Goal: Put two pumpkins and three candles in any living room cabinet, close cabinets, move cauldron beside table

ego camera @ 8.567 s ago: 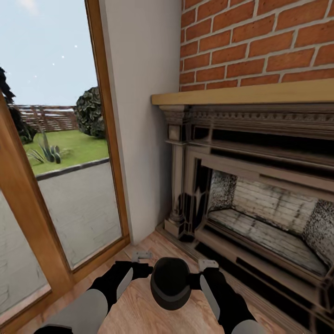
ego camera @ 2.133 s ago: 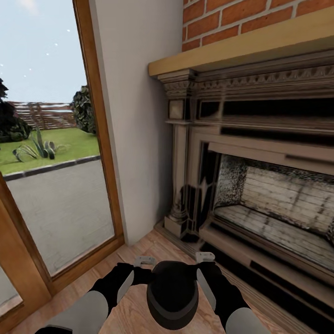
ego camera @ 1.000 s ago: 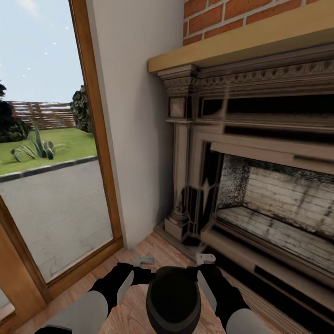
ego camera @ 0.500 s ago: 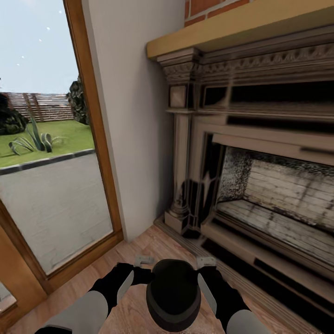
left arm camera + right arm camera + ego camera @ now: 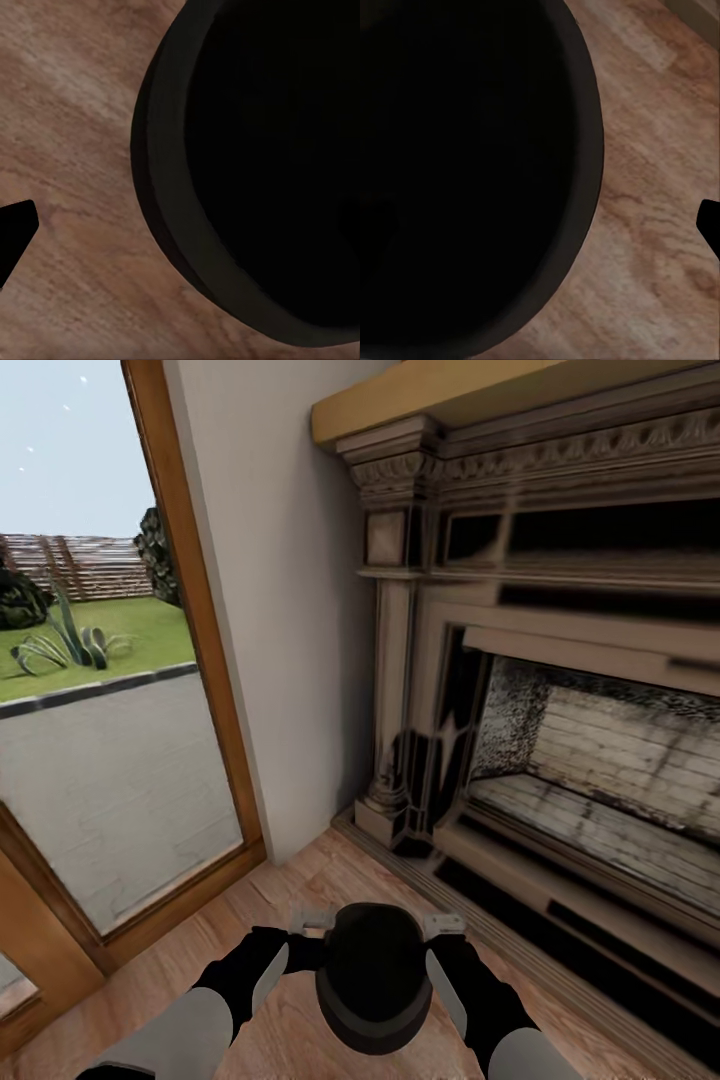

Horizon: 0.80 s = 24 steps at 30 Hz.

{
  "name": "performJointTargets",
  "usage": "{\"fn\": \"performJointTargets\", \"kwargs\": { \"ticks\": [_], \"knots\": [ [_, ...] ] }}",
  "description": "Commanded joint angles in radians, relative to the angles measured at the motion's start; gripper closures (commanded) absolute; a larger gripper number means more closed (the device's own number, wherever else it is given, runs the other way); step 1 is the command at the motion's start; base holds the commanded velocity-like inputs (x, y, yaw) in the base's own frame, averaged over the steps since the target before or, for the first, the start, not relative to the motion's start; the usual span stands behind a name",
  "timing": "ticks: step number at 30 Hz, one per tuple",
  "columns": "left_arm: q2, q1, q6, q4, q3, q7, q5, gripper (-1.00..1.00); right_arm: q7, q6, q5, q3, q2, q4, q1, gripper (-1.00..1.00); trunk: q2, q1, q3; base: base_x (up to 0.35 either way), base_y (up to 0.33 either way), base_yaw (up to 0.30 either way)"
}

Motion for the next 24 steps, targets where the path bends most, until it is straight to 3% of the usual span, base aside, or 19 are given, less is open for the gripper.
{"fn": "performJointTargets", "kwargs": {
  "ticks": [1, 11, 24],
  "knots": [
    [0.001, 0.000, 0.005, -0.002, -0.005, 0.000, 0.004, -1.00, -0.009, 0.004, -0.011, 0.004, -0.001, -0.001, -0.001, -1.00, -0.001, 0.000, -0.005, 0.000, 0.000, 0.000],
    [0.002, 0.000, 0.003, -0.003, -0.005, -0.001, 0.004, -1.00, -0.009, 0.003, -0.010, 0.004, 0.001, -0.002, -0.001, -1.00, -0.003, 0.005, -0.044, 0.000, 0.000, 0.000],
    [0.001, 0.000, 0.002, -0.004, -0.005, -0.002, 0.004, -1.00, -0.009, 0.003, -0.011, 0.005, 0.001, -0.001, -0.001, -1.00, -0.003, 0.005, -0.044, 0.000, 0.000, 0.000]
  ]
}}
